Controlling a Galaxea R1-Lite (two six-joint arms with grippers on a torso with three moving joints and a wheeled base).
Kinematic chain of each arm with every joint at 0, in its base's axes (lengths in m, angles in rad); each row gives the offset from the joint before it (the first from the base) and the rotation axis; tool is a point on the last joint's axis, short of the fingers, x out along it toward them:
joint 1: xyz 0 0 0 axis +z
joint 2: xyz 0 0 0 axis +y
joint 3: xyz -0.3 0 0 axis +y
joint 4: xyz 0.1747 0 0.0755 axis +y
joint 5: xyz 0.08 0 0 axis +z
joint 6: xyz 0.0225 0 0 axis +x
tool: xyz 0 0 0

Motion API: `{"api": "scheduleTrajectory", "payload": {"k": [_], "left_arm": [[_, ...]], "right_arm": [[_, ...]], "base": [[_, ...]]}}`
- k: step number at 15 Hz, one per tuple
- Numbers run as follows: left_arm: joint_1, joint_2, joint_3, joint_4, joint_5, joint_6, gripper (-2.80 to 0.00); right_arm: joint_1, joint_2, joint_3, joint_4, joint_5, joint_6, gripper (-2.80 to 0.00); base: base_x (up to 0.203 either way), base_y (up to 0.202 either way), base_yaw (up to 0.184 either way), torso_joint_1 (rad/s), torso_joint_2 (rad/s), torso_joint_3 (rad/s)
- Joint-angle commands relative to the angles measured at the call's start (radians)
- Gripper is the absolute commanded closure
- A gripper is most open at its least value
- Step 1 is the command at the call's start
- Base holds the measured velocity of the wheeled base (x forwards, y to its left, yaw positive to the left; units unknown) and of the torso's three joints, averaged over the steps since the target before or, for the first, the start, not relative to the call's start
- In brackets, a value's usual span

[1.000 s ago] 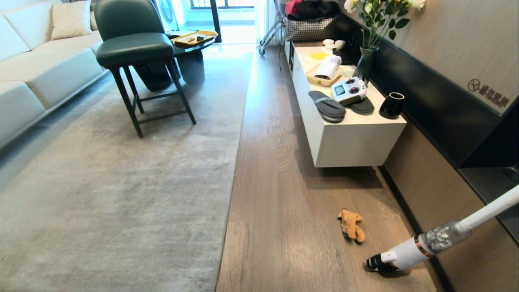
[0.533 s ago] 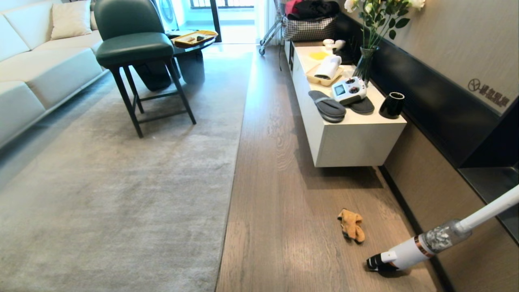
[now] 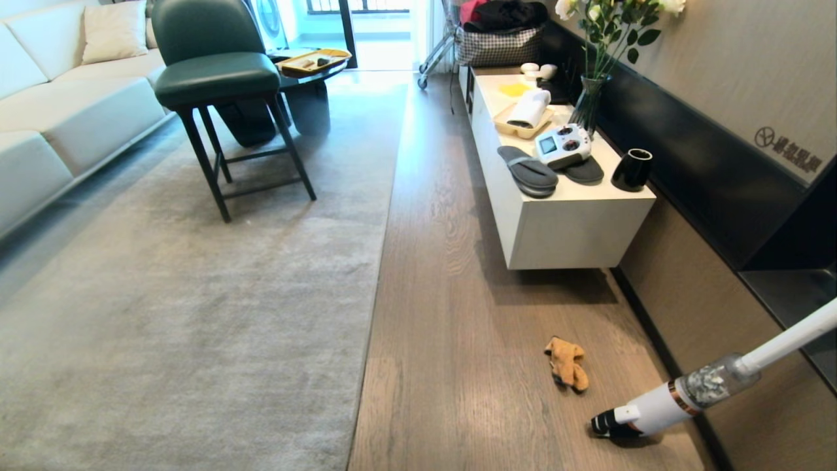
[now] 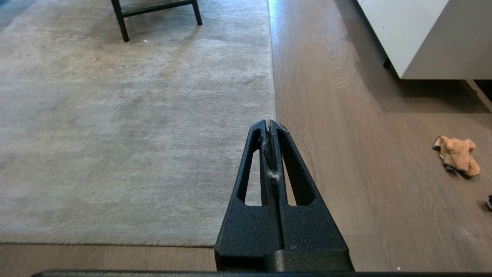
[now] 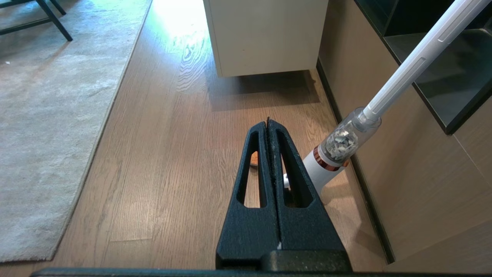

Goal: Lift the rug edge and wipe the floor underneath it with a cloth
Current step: Pick up the rag

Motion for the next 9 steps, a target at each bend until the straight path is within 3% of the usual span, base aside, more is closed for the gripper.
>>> {"api": "scheduleTrajectory", "payload": {"k": [1,5,9], "left_arm": [[0.0,0.0,0.0,0.0,0.002,0.0,0.0],[0.0,0.0,0.0,0.0,0.002,-0.002,0.0],[0.0,0.0,0.0,0.0,0.002,-0.002,0.0]], "right_arm": [[0.0,0.0,0.0,0.001,0.0,0.001,0.0],[0.0,0.0,0.0,0.001,0.0,0.001,0.0],[0.0,0.0,0.0,0.0,0.0,0.001,0.0]], "base": [[0.0,0.0,0.0,0.0,0.0,0.0],[0.0,0.0,0.0,-0.002,0.0,-0.018],[0.0,0.0,0.0,0.002,0.0,-0.159]]}}
